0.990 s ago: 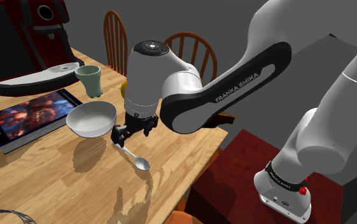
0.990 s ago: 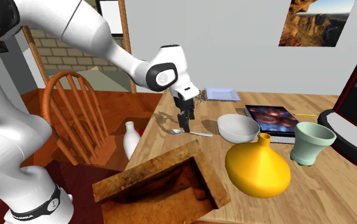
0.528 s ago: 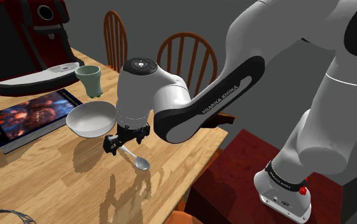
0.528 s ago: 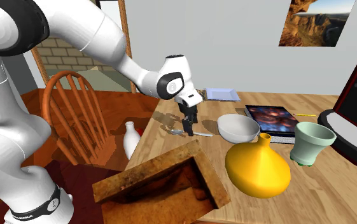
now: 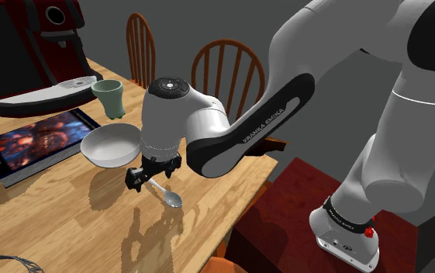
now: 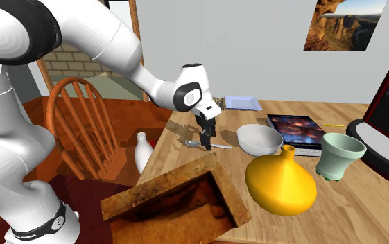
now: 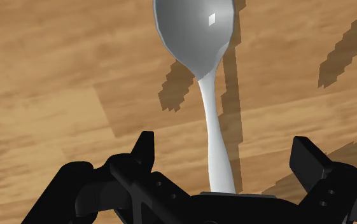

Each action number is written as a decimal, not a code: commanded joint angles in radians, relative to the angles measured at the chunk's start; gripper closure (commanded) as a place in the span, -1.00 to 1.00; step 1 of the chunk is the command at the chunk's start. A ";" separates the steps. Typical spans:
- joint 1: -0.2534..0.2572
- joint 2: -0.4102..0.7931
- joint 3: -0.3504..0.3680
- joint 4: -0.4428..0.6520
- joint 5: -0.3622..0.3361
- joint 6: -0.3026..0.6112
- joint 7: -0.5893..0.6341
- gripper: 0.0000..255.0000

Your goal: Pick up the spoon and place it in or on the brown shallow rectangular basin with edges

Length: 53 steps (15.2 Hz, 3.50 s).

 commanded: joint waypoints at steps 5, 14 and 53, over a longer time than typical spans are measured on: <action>0.000 0.000 0.000 0.000 0.000 0.000 0.000 1.00; -0.007 -0.019 0.010 0.006 0.025 -0.020 -0.019 1.00; -0.086 -0.490 -0.088 -0.034 0.467 -0.356 -0.483 1.00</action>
